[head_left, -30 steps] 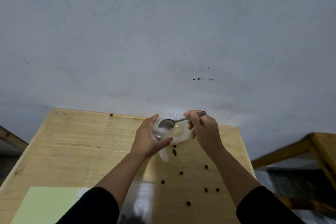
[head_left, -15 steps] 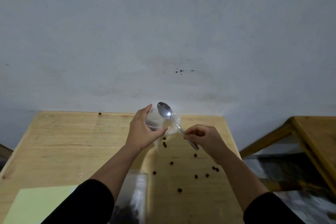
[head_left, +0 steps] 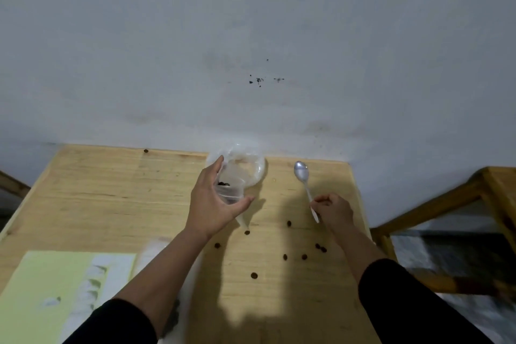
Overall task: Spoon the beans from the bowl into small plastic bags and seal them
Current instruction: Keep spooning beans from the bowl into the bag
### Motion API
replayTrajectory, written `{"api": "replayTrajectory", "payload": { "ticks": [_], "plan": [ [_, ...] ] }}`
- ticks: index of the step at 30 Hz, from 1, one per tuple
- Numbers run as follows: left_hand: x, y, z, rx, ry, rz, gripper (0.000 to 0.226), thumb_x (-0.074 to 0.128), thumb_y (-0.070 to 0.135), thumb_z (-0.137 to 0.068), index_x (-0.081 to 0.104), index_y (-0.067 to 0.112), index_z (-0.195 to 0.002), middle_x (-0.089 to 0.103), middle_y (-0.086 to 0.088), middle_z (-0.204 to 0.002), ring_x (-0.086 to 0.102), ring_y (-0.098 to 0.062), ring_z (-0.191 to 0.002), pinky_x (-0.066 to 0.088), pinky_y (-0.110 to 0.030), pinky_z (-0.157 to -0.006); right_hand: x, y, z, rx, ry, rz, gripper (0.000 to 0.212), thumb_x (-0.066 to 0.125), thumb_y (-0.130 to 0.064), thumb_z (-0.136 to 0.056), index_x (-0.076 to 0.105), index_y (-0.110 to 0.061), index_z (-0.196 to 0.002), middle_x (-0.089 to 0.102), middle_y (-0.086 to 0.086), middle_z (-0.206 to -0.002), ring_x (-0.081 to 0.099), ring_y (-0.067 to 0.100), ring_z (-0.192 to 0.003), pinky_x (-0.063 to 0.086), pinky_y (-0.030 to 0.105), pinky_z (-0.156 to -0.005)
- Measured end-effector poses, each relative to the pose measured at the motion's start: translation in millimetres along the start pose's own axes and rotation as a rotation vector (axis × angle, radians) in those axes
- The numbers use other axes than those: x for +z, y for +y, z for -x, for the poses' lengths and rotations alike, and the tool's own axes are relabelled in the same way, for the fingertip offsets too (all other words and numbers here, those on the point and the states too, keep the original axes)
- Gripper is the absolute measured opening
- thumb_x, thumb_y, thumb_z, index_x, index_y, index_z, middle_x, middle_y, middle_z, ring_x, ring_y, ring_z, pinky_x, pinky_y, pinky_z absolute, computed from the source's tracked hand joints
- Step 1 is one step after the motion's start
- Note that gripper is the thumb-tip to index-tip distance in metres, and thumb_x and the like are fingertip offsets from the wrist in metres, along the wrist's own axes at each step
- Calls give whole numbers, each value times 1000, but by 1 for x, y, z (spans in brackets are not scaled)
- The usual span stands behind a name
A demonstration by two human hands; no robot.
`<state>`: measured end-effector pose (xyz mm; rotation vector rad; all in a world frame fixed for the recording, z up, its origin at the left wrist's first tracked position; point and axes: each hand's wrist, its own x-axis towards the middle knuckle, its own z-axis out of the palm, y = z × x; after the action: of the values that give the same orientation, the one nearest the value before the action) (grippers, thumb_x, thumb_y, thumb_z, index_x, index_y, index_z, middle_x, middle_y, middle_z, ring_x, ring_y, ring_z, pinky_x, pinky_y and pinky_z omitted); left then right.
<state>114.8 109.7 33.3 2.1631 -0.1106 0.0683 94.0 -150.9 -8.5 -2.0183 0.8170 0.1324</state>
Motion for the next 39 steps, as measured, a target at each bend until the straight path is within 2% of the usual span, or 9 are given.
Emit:
{"api": "replayTrajectory", "payload": {
  "ticks": [5,12,17,20,24,28,31,35,39],
  "plan": [
    [8,5,8,-28,8,-5,102,85,40,-60,30,20,-145,46,3,-134,40,1,-118,21,9,-89,5,10,-16,-43,2,127,14,70,-25,-79,65,-16,-88,67,-1,-88,61,18,-85,49,31,-76],
    [9,19,9,-37,20,-3,104,84,41,-60,28,21,-145,44,4,-135,37,2,-118,20,10,-88,9,-12,-6,-185,65,101,22,63,-31,-84,63,-11,-75,61,-2,-69,56,15,-69,40,22,-60],
    [3,31,9,-2,32,35,103,85,41,-59,30,21,-145,45,4,-135,38,3,-119,20,8,-91,15,-84,48,-356,-266,-318,20,62,-34,-87,69,-20,-76,66,3,-72,60,9,-62,53,25,-64],
    [-5,38,7,48,23,59,107,85,45,-57,31,18,-145,45,6,-131,40,0,-121,22,4,-94,22,-117,77,-382,-411,-285,17,66,-33,-85,72,-18,-81,62,-3,-65,58,8,-57,51,23,-61],
    [-32,41,6,67,-15,96,119,81,63,-43,32,21,-144,44,12,-128,40,0,-121,28,-11,-99,26,-151,97,-411,-373,-156,14,62,-20,-85,74,-12,-83,68,-3,-72,58,6,-59,46,15,-57],
    [-73,30,6,12,-4,254,93,79,53,-49,47,31,-134,54,16,-119,50,1,-114,38,-14,-95,30,-180,122,-445,-334,-9,12,64,-24,-83,74,-19,-79,67,-13,-69,57,-2,-64,35,1,-55],
    [-105,25,8,-4,37,354,62,81,25,-68,56,31,-124,59,16,-116,55,0,-111,43,-17,-95,44,-193,140,-449,-360,-59,14,67,-28,-82,74,-18,-77,70,-1,-77,60,9,-71,44,23,-70],
    [-136,17,11,-45,164,481,24,70,19,-81,66,36,-98,67,10,-92,62,-1,-85,49,-19,-81,62,-192,168,-421,-347,-271,29,62,-38,-86,72,-12,-93,72,5,-89,66,16,-81,51,30,-77],
    [-152,4,23,-107,238,609,19,67,18,-85,68,24,-103,60,9,-77,53,3,-65,43,-8,-65,78,-174,196,-479,-294,-511,21,67,-8,-82,61,-20,-98,69,6,-86,66,17,-81,52,30,-84]
  ]
}}
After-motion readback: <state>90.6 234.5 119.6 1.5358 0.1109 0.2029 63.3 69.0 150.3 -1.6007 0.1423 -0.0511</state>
